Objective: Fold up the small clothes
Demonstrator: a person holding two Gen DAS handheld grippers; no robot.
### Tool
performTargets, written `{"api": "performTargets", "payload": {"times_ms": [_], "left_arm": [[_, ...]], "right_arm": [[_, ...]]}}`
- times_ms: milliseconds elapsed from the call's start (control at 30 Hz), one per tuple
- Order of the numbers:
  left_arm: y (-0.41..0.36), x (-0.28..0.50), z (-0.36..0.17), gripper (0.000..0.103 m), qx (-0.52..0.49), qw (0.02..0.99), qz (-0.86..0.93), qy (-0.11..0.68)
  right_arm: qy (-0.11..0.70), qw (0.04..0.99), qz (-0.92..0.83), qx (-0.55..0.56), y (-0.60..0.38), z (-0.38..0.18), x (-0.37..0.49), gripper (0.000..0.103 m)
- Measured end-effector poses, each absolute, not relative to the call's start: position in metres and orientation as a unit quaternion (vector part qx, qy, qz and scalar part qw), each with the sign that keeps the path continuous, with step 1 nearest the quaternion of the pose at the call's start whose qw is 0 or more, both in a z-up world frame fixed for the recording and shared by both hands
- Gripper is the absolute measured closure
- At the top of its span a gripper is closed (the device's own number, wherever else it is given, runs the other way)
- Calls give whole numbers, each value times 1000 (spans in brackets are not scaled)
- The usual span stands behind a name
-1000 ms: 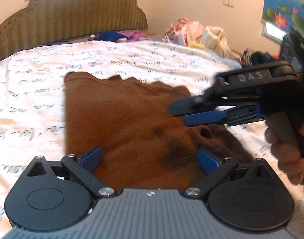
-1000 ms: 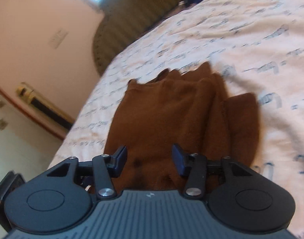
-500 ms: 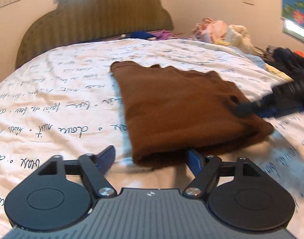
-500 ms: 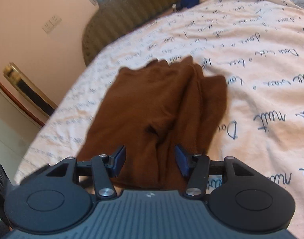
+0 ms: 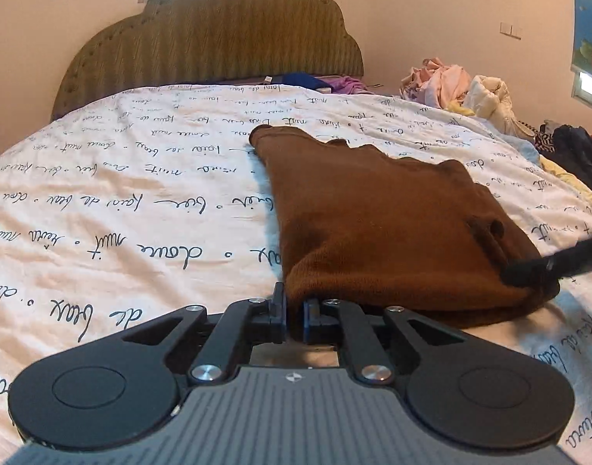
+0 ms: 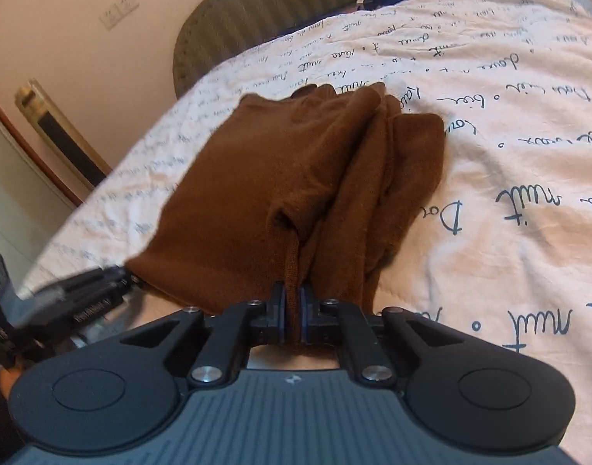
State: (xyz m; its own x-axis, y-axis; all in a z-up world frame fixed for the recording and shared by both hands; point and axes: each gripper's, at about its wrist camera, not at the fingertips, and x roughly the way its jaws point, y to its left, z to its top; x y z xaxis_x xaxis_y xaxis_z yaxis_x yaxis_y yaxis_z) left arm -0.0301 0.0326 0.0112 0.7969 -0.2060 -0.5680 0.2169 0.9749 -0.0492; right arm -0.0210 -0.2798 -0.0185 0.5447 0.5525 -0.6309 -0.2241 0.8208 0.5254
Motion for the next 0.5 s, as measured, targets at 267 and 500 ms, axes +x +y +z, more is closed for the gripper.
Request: {"api": "performTargets", "payload": {"times_ms": [267, 500], "left_arm": [[31, -29, 8, 87, 2, 946, -112, 304], [35, -28, 8, 85, -7, 945, -117, 305]], "right_arm": [[375, 891, 204, 156, -277, 27, 70, 31], [444, 870, 206, 58, -228, -8, 155, 90]]}}
